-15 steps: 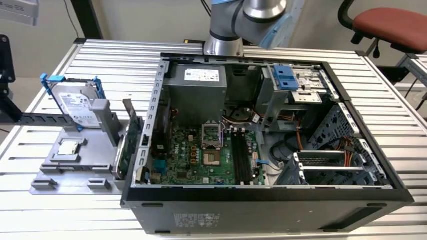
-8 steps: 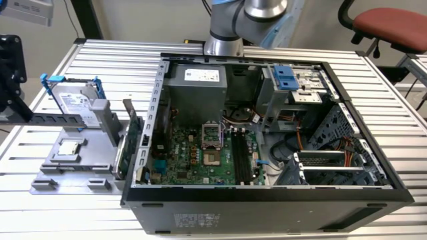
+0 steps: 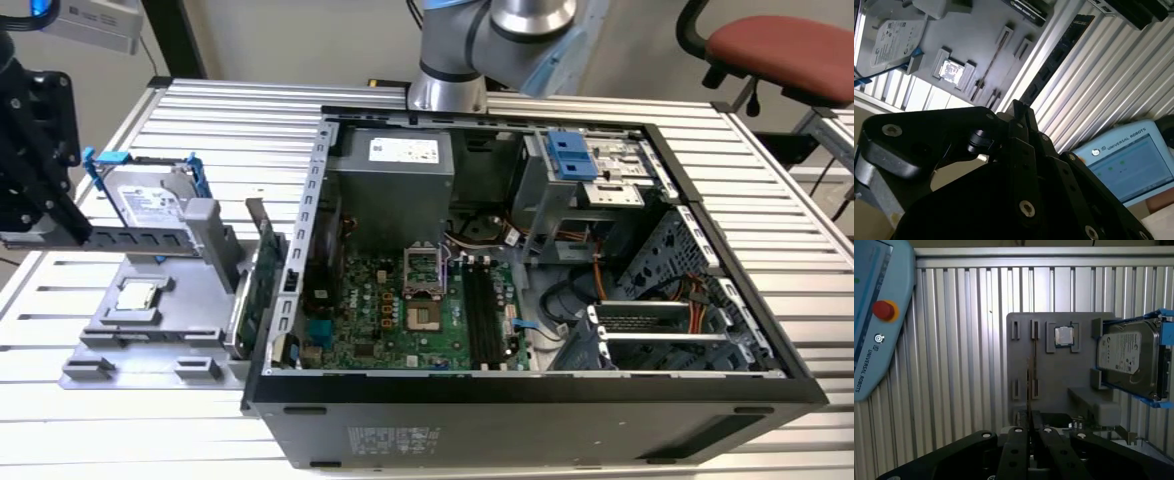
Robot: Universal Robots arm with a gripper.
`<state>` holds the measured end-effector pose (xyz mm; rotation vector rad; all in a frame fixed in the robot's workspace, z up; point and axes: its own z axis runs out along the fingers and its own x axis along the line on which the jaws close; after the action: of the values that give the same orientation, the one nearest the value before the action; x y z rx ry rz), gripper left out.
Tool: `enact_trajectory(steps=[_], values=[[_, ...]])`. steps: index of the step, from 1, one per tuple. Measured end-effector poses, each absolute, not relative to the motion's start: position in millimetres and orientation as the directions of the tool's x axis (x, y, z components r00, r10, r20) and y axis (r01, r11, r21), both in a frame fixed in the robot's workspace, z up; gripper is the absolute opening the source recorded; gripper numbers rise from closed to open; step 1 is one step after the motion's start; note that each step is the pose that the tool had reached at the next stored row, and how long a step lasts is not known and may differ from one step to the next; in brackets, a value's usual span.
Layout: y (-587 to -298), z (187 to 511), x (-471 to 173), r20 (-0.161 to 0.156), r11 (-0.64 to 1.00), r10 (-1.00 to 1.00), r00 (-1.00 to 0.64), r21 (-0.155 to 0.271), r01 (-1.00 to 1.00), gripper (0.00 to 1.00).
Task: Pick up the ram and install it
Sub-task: 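Pick up the ram and move it above insertion slot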
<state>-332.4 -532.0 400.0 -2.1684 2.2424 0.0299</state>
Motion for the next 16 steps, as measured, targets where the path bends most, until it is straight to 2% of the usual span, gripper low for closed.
enact_trajectory(steps=[16], values=[[-532.0, 400.1, -302.0, -0.029, 0.034, -0.999, -0.034, 0.0, -0.999, 0.0]])
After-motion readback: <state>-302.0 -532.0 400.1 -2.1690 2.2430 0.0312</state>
